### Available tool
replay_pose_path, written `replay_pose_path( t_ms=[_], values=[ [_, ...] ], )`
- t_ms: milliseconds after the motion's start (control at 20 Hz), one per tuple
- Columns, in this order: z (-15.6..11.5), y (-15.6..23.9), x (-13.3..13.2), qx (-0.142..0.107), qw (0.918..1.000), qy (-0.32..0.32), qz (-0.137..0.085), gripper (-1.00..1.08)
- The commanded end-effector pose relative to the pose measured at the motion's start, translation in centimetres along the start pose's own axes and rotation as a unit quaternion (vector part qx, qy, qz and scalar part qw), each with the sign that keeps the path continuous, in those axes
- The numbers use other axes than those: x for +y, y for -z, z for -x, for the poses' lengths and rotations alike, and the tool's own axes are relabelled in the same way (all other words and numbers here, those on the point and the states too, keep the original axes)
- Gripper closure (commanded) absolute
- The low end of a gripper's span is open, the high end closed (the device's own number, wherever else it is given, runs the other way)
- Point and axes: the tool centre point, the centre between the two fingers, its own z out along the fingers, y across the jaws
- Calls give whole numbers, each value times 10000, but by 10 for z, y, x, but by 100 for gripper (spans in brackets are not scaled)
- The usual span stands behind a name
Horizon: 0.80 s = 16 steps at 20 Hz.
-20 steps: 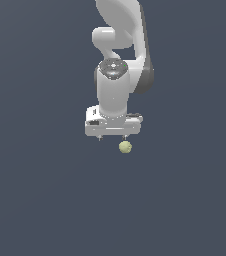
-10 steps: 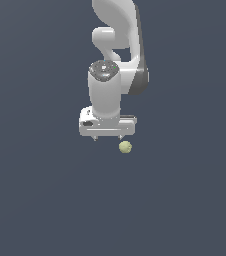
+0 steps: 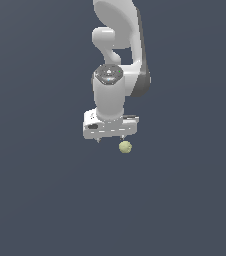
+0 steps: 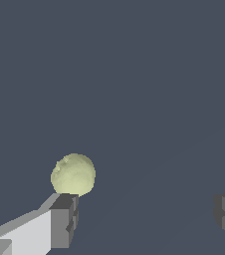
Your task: Pick up the object and move it to a goal position.
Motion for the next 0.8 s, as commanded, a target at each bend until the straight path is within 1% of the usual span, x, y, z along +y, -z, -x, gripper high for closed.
replay_pose_path(
  t_ms=[0,200,350,500,750],
  values=[
    [1,-6,-5,-6,9997,259,7,-92],
    [4,-17,-17,-15,9967,810,18,-92],
    [7,-28,-27,-21,9912,1320,22,-92],
    [11,-39,-39,-23,9826,1859,20,-92],
    [17,-53,-56,-20,9651,2620,8,-92]
  ],
)
